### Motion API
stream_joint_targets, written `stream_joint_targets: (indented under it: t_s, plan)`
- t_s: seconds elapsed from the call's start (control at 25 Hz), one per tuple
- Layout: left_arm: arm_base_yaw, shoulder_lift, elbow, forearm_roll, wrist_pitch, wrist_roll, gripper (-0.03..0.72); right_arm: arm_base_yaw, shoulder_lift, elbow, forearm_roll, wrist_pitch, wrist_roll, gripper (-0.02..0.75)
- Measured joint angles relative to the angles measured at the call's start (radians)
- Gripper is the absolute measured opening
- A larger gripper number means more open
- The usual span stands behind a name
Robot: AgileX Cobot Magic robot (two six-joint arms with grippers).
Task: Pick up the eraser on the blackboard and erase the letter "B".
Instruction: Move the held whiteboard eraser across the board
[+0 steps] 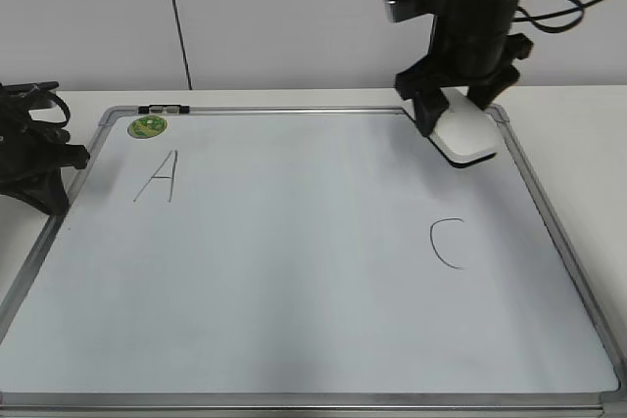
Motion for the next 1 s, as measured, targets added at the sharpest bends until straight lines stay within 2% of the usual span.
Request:
stream_joint_targets:
  t_s: [0.32,0.52,0.76,1.0]
  plan:
    - [0.0,0.0,0.0,0.0,0.0,0.0,0.025,-0.158,-0.179,0.35,0.044,-0.165,0.034,0.543]
    - [0.0,0.0,0.0,0.0,0.0,0.0,0.025,-0.25,-0.217,0.503,0.123,-0.258,0.04,0.543]
    - [0.0,0.0,0.0,0.0,0.0,0.0,0.025,-0.263,-0.212,0.537,0.142,-0.349,0.044,0.543]
    - [0.0,0.0,0.0,0.0,0.002,0.0,0.025,-0.263,-0.159,0.537,0.146,-0.365,0.044,0.543]
